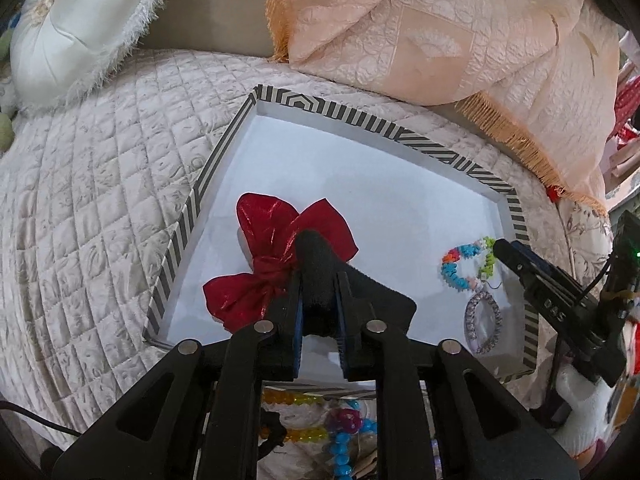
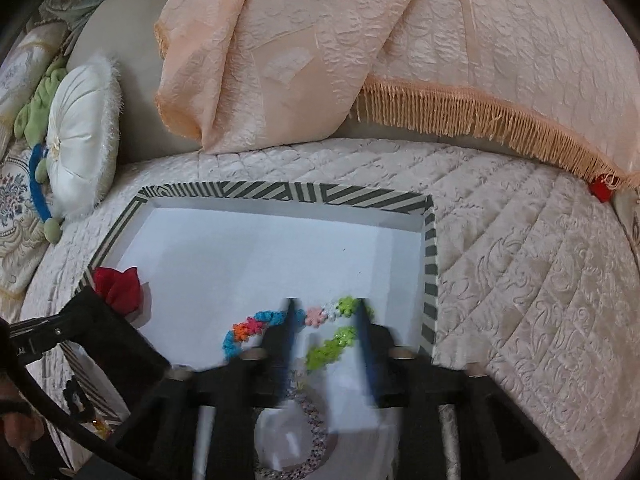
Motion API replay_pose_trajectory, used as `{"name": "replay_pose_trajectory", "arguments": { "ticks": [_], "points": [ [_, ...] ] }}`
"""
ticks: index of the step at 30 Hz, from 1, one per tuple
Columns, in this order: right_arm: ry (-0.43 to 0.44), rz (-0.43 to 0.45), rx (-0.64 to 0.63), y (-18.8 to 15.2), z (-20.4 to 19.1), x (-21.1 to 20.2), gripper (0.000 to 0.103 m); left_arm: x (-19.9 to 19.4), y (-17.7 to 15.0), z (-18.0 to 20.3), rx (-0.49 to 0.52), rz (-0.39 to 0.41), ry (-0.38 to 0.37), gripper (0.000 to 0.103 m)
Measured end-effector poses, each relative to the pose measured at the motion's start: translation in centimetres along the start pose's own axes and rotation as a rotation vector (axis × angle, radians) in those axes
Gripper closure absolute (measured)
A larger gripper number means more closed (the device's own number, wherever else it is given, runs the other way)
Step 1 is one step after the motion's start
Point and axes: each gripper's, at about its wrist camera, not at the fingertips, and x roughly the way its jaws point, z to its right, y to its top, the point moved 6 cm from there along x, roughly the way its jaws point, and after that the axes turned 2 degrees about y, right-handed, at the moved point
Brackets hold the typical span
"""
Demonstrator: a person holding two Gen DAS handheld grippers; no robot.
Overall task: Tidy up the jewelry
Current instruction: 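Lower the black pouch onto the red bow while the right gripper releases the green bracelet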
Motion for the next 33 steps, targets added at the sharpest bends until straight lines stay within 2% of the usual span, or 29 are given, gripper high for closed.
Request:
{"name": "replay_pose_trajectory", "arguments": {
  "ticks": [4, 9, 23, 33],
  "points": [
    [0.012, 0.009, -0.008, -0.4, -0.7, -1.0, 0.061, -0.4, -0.1, 0.0, 0.008, 0.004, 0.009, 0.067],
    [0.038, 0.022, -0.013, -1.1, -1.5, -3.2, 0.061, -1.3, -0.5, 0.4, 0.020, 0.013, 0.024, 0.054],
    [0.087, 0.064, 0.004, -4.5, -4.9, -10.0, 0.061, -6.6, -3.1, 0.8, 0.085, 0.113, 0.082, 0.053],
    [0.054, 0.093, 0.012, -6.9, -7.0, -14.0, 0.059, -10.4, -5.8, 0.2, 0.075, 0.173, 0.095, 0.053]
  ]
}}
